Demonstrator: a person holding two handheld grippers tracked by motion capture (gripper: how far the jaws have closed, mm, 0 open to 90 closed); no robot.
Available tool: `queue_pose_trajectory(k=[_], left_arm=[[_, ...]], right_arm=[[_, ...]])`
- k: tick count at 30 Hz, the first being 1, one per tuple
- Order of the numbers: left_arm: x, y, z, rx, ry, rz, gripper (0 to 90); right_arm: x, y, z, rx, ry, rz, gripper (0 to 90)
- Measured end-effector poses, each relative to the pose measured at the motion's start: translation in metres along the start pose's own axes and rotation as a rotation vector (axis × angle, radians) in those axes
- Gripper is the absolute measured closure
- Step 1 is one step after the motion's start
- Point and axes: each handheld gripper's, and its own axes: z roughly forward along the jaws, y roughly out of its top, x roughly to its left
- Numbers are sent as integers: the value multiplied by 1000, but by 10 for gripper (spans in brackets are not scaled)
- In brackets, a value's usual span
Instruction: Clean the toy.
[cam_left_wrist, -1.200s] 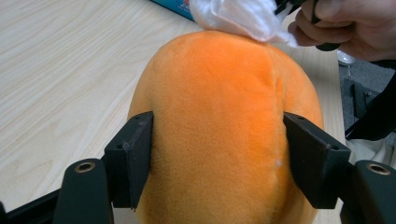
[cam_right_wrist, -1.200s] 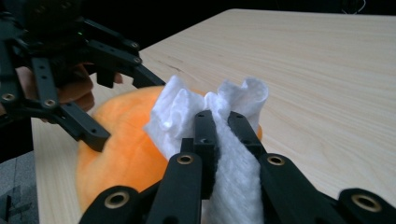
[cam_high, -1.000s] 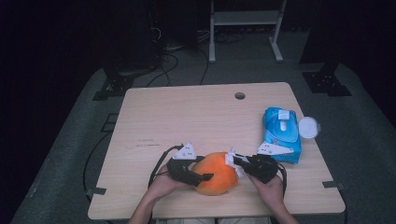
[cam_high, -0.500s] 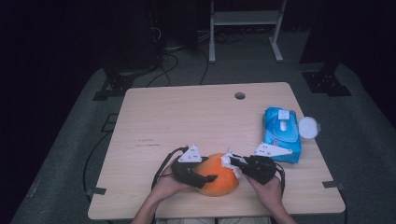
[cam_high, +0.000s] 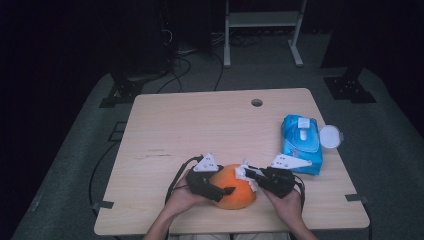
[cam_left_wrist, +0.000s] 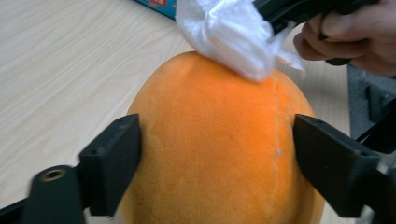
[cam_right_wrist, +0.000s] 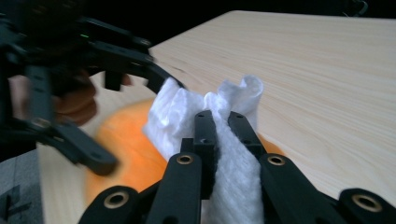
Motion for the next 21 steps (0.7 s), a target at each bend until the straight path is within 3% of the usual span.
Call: queue_pose_trajectory(k=[2, 3, 5, 7, 10, 13, 16, 18, 19, 20, 21], left_arm=[[-4, 2, 2, -1, 5, 16, 203], [-5, 3, 2, 5, 8, 29, 202], [-4, 3, -1, 0, 0, 18, 186], [1, 2, -5, -14, -9, -15, 144], [8, 0, -9, -3, -8, -63, 66], [14, -5, -5, 8, -54, -106, 106], [9, -4, -4, 10, -27, -59, 220], [3, 0, -6, 4, -7, -16, 268], [-1, 3, -6, 9, -4, 10, 278], [-1, 3, -6, 9, -4, 10, 282], [-5, 5, -6, 15, 2, 36, 281]], right_arm=[[11, 4, 3, -10, 40, -25, 823], [16, 5, 5, -2, 45, -55, 823], [21, 6, 7, 13, 33, -96, 825], [14, 4, 6, 13, 37, -67, 826], [1, 0, 2, 7, 7, -33, 826], [-6, 0, -2, -1, 3, 5, 825], [3, 2, 0, -3, 2, -21, 824], [8, 5, 0, -23, 35, -25, 824], [12, 8, 0, -34, 48, -32, 823], [12, 8, 0, -34, 48, -32, 823], [17, 12, 0, -32, 46, -67, 824]])
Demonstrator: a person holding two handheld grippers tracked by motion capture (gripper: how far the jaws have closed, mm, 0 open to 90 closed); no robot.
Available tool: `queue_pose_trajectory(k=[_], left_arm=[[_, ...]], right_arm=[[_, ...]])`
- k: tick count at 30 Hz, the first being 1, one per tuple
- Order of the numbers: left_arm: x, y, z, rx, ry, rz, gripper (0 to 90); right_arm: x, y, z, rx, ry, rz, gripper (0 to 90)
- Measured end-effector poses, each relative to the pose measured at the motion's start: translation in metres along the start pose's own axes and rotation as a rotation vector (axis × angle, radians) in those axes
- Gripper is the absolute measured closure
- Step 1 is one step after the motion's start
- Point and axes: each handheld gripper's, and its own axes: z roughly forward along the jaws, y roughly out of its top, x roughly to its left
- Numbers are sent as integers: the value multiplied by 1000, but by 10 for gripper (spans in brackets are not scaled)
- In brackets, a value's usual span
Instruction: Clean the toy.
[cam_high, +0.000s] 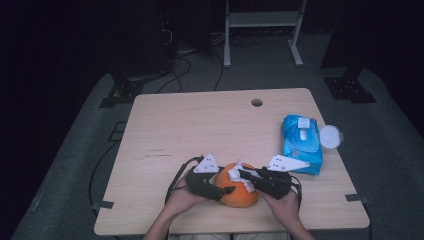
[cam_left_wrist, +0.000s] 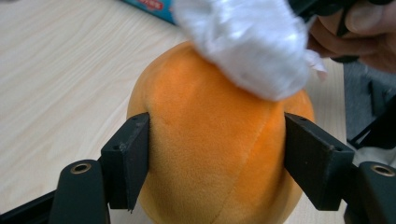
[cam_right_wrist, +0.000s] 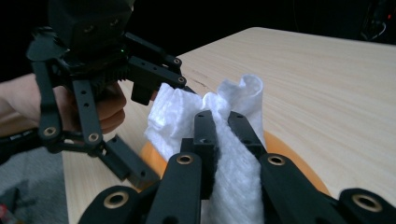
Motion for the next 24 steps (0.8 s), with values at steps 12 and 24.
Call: queue_pose_trajectory(k=[12, 24], left_arm=[[14, -9, 1, 3, -51, -89, 246], [10, -2, -3, -39, -43, -72, 188]], right_arm=[[-2, -5, 1, 15, -21, 17, 826], [-12, -5, -10, 12, -55, 11, 828]])
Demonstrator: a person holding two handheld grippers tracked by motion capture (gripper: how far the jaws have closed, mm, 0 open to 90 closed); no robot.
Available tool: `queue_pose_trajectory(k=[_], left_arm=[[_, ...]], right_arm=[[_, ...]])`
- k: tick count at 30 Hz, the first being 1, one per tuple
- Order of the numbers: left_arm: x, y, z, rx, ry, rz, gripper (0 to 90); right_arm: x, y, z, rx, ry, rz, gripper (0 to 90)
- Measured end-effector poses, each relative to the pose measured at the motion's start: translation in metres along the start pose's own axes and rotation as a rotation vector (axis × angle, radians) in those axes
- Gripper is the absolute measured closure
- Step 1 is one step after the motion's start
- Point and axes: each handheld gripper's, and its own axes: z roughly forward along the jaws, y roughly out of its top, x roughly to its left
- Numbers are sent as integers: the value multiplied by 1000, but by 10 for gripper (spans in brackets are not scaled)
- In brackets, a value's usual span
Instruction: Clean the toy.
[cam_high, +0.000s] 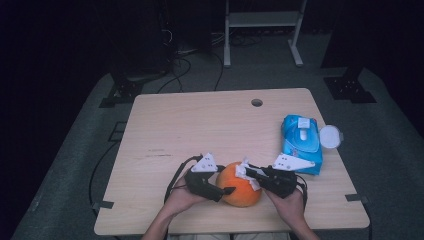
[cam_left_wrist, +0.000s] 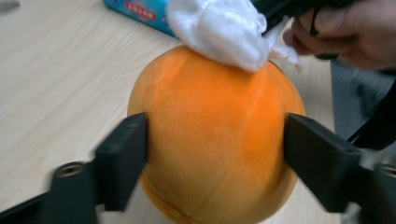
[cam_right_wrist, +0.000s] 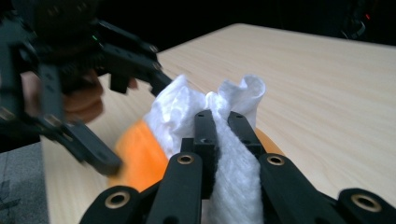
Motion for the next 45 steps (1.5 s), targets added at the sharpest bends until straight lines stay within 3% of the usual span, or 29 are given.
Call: queue_pose_trajectory(k=[2, 4, 6, 9, 12, 14, 16, 19, 21, 26, 28, 31, 33, 34, 35, 36, 37, 40, 45], left_arm=[[7, -2, 0, 12, -13, -66, 116], [11, -5, 4, 24, -46, -113, 110], [11, -7, 8, 39, -62, -119, 140], [2, -3, 1, 11, -6, -20, 288], [-7, 4, -5, -14, 66, 88, 329], [-10, 6, -8, -13, 93, 137, 330], [-9, 5, -7, -18, 71, 118, 313], [2, 0, -4, -31, -5, -8, 205], [5, -2, -3, -47, -12, -46, 206], [-12, 2, -2, -34, 48, 99, 327], [-15, 4, -2, -28, 53, 122, 327], [-11, 3, -1, -49, 35, 86, 285], [-6, 2, 1, -37, 29, 21, 177], [-1, 1, 3, -9, 31, -18, 127], [-1, 1, 3, -9, 31, -18, 93], [4, -2, 7, 7, 3, -79, 93], [5, -3, 8, 7, -22, -99, 100], [-3, 0, 4, -2, 26, 1, 240], [-19, 6, -2, -10, 106, 186, 347]], right_arm=[[-5, -3, -1, -6, 0, 28, 828], [-4, -2, 0, -4, 4, 27, 829], [1, -1, 3, -3, 14, 20, 828], [8, 1, 5, -9, 20, 6, 827], [10, 6, 1, -40, 32, 5, 827], [12, 9, -1, -50, 35, -5, 827], [10, 8, -2, -48, 36, -9, 827], [4, 2, 0, -27, 31, 4, 828], [5, 0, 1, -28, 40, 21, 828], [27, 9, 7, -29, 70, -49, 827], [28, 12, 7, -25, 66, -71, 827], [19, 11, 2, -28, 50, -53, 828], [13, 8, -1, -24, 27, -40, 829], [10, 6, -2, -20, 18, -32, 829], [10, 6, -2, -20, 18, -32, 829], [6, 5, -3, -27, 15, -14, 829], [6, 5, -3, -25, 15, -12, 829], [12, 7, -1, -27, 17, -25, 828], [26, 17, -2, -54, 48, -74, 828]])
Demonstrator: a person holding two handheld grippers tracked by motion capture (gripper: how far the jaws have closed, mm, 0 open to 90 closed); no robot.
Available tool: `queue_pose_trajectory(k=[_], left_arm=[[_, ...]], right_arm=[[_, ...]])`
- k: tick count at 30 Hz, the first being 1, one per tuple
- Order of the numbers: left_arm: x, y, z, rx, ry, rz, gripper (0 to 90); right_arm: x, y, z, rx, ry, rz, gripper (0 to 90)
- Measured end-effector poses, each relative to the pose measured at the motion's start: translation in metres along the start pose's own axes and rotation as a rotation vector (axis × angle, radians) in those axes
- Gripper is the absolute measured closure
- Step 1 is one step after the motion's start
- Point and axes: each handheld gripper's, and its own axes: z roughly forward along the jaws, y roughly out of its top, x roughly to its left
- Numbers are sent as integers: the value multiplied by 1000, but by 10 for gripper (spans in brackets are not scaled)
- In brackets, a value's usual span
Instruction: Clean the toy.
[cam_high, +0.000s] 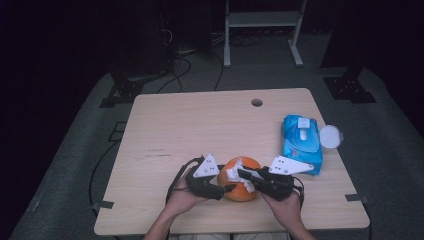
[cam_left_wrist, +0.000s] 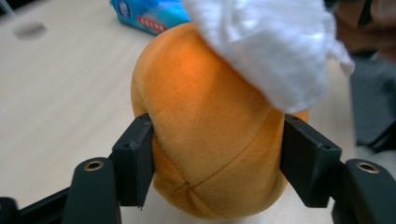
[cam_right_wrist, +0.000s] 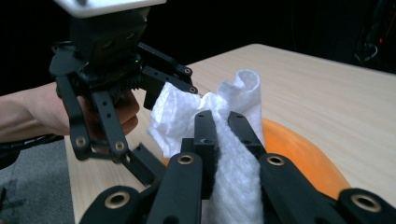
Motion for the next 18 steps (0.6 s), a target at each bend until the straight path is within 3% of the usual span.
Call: queue_pose_trajectory(k=[2, 4, 8, 10, 14, 18], left_arm=[[-1, 1, -1, 3, 6, 15, 348], [2, -1, -1, -1, -12, -4, 337], [13, -4, 4, -35, -125, -193, 182], [15, -6, 6, -38, -115, -229, 174], [9, -6, 2, -42, -47, -139, 343], [5, -3, 2, -44, -39, -84, 365]], right_arm=[[0, 1, -1, 0, -4, -9, 827], [-10, 0, -5, -4, -23, 12, 828], [-17, -10, -6, 7, -37, 58, 829], [-13, -9, -2, 7, -6, 70, 828], [-1, -3, 4, 20, 3, 17, 828], [-10, -2, -3, 4, -32, 24, 828]])
